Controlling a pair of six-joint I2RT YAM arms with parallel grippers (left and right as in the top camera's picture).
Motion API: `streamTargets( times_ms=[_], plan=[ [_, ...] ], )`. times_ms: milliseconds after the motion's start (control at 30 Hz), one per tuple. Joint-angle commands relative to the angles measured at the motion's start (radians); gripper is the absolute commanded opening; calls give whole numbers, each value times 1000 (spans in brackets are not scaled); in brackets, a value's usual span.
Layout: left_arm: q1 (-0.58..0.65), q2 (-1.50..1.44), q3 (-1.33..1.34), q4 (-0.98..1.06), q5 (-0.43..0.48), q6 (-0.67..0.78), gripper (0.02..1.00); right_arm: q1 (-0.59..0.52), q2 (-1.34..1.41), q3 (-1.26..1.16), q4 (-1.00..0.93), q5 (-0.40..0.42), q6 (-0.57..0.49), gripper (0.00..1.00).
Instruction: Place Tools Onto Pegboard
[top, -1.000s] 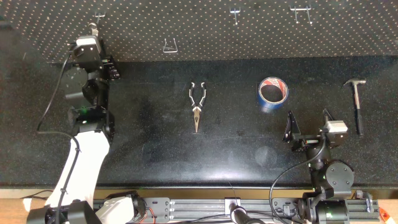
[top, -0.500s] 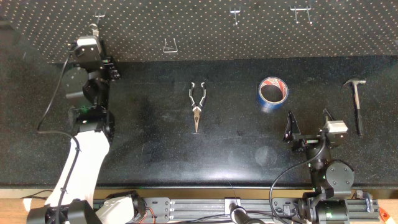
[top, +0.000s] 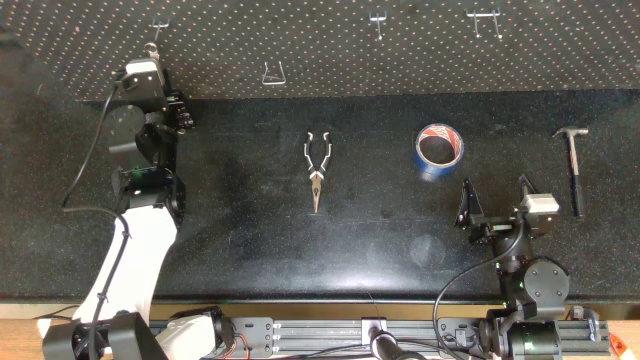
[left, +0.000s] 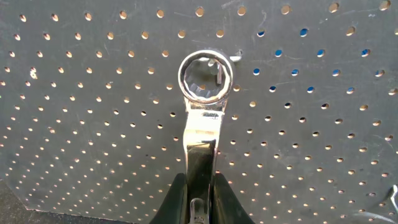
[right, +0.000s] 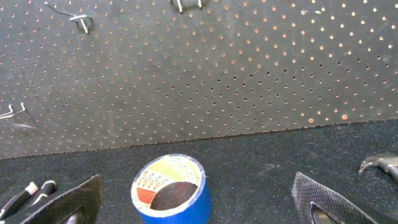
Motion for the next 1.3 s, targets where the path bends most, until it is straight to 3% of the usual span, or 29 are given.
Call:
streamTargets(
  times_ms=[33,433,533,600,800,1067,1300],
  plan=[
    [4,23,29,6,-26,-9,27,5,-8,-2,-5,-19,11,987],
    [4,73,62,6,-27,-9,36,5,-8,-2,-5,-19,11,991],
    [4,73,62,5,-27,-9,673,5,-8,-2,-5,-19,11,987],
    [4,73,62,4,-27,-9,996,5,-8,-2,-5,-19,11,989],
    [4,36,74,-122,-31,-9,996,5,-8,-2,-5,-19,11,987],
    [4,-246,117,-601,-29,-10,996,5,-8,-2,-5,-19,11,989],
    [-22,-544,117,-896,98,-9,996,5,-8,-2,-5,-19,11,989]
  ],
)
